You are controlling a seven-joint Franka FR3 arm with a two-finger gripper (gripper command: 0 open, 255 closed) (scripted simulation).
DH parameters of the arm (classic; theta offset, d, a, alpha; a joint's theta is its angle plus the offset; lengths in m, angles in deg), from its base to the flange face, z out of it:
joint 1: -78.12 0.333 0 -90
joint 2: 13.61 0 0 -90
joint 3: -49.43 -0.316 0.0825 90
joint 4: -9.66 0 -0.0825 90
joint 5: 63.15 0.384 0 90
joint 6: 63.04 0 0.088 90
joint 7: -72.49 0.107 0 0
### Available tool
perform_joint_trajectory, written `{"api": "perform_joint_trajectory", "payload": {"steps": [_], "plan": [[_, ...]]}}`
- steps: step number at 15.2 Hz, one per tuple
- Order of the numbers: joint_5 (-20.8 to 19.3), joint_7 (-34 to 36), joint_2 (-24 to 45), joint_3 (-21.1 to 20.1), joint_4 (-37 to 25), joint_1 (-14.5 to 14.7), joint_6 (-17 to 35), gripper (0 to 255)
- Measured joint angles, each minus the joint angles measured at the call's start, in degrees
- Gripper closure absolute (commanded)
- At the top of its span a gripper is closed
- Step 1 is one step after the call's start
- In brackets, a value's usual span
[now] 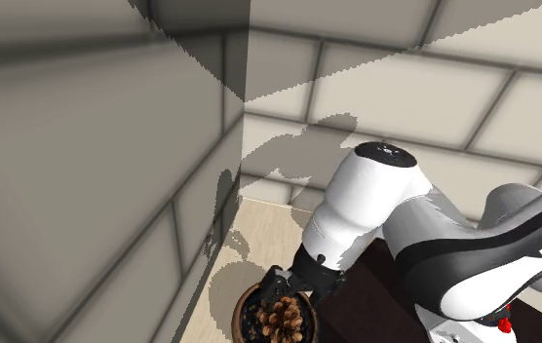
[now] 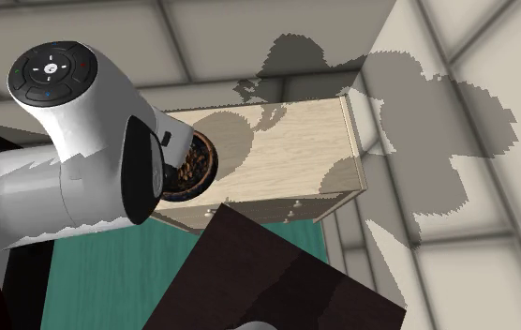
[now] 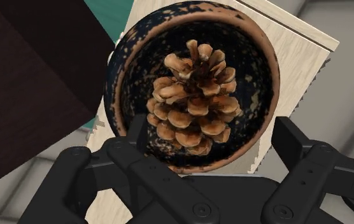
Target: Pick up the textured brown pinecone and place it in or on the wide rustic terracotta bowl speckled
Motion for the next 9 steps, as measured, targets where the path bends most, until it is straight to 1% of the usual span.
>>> {"api": "perform_joint_trajectory", "payload": {"steps": [2,4,6,8,9], "plan": [[0.0,2.9,1.5,-1.7,1.2,-0.2,3.1,0],[-1.1,4.4,3.4,-2.8,1.6,-1.0,5.4,0],[-3.4,6.3,5.8,-4.1,1.5,-2.4,7.6,0],[-8.1,9.6,9.5,-5.8,1.3,-4.8,10.7,0],[-9.3,10.4,10.4,-6.0,1.3,-5.3,11.4,0]]}}
